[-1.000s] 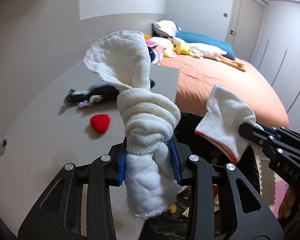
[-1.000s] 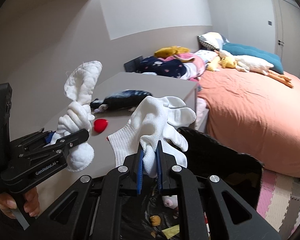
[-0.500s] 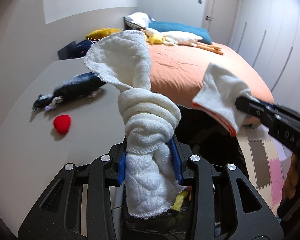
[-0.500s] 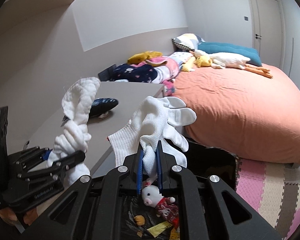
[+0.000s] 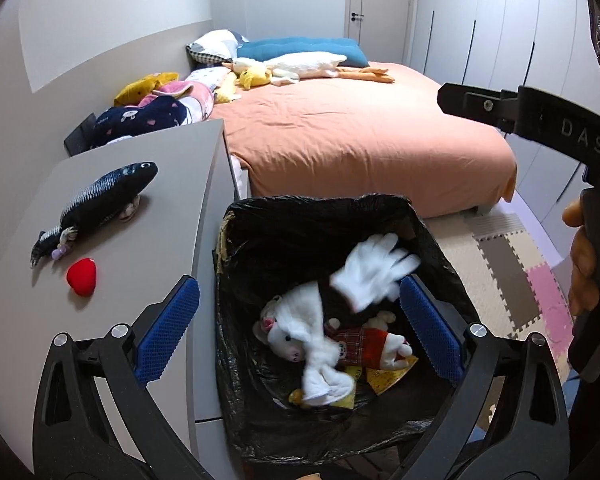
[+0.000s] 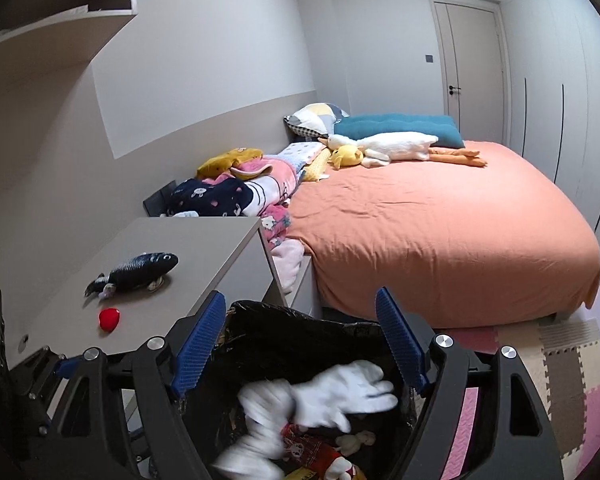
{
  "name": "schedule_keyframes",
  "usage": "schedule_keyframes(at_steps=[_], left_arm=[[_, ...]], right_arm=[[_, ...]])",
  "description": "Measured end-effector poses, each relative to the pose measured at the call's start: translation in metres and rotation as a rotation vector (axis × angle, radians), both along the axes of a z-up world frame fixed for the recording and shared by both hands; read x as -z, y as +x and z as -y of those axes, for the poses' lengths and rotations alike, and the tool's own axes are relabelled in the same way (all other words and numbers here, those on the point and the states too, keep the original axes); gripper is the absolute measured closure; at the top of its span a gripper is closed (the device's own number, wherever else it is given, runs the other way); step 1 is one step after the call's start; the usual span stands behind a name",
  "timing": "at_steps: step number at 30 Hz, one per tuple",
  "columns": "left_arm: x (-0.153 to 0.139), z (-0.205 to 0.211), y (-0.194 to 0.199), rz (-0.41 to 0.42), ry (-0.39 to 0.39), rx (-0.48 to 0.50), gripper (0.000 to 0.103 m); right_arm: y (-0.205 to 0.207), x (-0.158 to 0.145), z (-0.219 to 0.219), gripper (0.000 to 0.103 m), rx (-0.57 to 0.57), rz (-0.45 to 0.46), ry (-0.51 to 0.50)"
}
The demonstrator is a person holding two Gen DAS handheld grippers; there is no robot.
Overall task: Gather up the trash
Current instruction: 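Carry both items over the bin and open both tools to drop them, then move both tools back over the desk toward the red heart plush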
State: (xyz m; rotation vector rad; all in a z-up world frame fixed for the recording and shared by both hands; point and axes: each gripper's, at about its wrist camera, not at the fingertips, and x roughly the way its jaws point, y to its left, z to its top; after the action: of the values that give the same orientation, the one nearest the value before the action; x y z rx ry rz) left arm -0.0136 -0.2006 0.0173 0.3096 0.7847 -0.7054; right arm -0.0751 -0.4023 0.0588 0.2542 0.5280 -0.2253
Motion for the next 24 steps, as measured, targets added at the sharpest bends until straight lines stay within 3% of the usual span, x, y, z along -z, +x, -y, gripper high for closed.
schedule_keyframes(at_steps=[9, 24], left_arm=[[0.002, 0.0, 0.002, -0.002, 0.009, -0.01, 0.006], [0.011, -0.032, 0.037, -0.028, 0.01, -0.145, 0.006]], right_arm=[[0.007, 0.005, 0.001, 0.025, -0.014, -0.022, 0.014], [0.045, 0.019, -0.032, 0.025, -0.124, -0.063, 0.0]])
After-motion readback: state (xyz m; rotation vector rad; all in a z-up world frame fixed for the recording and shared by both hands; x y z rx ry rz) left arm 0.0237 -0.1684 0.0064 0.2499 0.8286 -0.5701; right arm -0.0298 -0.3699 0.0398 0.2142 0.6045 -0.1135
